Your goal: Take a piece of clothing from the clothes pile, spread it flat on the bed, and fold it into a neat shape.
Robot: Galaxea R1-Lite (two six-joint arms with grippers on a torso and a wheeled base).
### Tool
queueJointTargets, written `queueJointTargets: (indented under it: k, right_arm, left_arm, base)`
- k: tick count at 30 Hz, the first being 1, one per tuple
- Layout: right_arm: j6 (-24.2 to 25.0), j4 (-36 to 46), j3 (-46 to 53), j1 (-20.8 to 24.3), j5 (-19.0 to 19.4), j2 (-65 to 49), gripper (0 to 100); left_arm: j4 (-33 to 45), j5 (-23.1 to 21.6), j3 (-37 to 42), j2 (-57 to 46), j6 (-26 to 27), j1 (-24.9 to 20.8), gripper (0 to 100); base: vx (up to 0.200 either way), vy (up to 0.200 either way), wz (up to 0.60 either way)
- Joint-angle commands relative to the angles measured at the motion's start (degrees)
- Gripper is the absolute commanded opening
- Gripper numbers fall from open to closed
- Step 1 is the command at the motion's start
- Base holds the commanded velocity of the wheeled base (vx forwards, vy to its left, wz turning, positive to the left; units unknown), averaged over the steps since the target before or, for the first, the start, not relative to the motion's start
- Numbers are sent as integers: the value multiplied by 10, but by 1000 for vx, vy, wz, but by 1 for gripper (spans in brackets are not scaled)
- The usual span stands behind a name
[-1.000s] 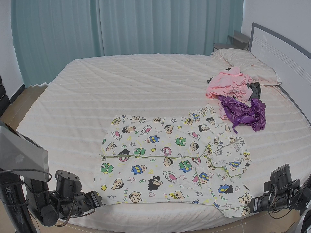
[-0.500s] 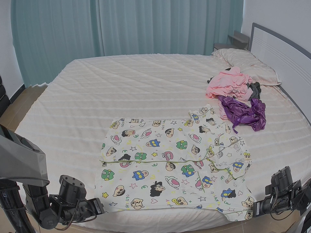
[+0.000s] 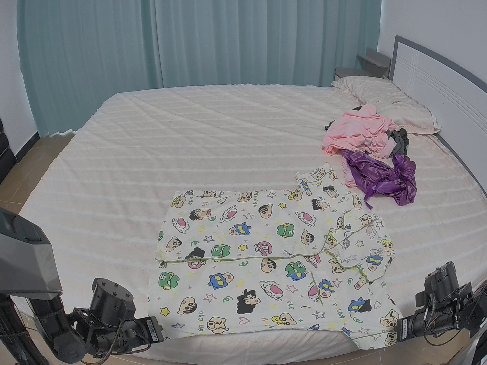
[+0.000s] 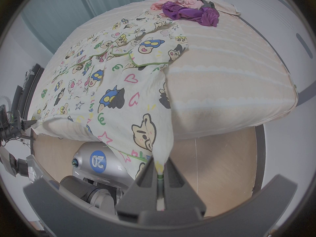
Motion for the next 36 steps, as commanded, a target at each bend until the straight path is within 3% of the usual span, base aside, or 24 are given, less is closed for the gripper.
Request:
queueJointTargets:
  k: [1, 5, 10, 13, 19, 25, 33, 36]
  right_arm:
    - [4, -9, 2, -2, 4, -10, 0]
    - [8, -32, -14, -20, 22, -25, 0]
    - [68, -69, -39, -33, 44, -19, 0]
    - [100, -79, -63, -31, 55, 3, 0]
    - [111, -80, -109, -44, 58, 33, 0]
    - [140, -80, -169, -51, 54, 51, 0]
    - [158, -79, -245, -69, 38, 99, 0]
    - [180, -79, -274, -70, 37, 121, 0]
  left_arm:
    - [-12, -1, -3, -19, -4, 7, 0]
    - [-12, -1, -27, -35, -7, 14, 0]
    - [17, 0, -90, -63, -56, 37, 0]
    - [74, 0, -137, -62, -78, 45, 0]
    - [197, -15, -232, -60, -96, 71, 0]
    - [348, -61, -362, -40, -131, 106, 0]
    - [435, -82, -463, 35, -141, 131, 0]
    - [450, -87, -510, 68, -171, 145, 0]
  base:
    - [0, 0, 0]
    - [0, 0, 0]
    - [0, 0, 0]
    - [0, 0, 0]
    - [0, 0, 0]
    - [0, 0, 0]
    - [0, 0, 0]
    - [0, 0, 0]
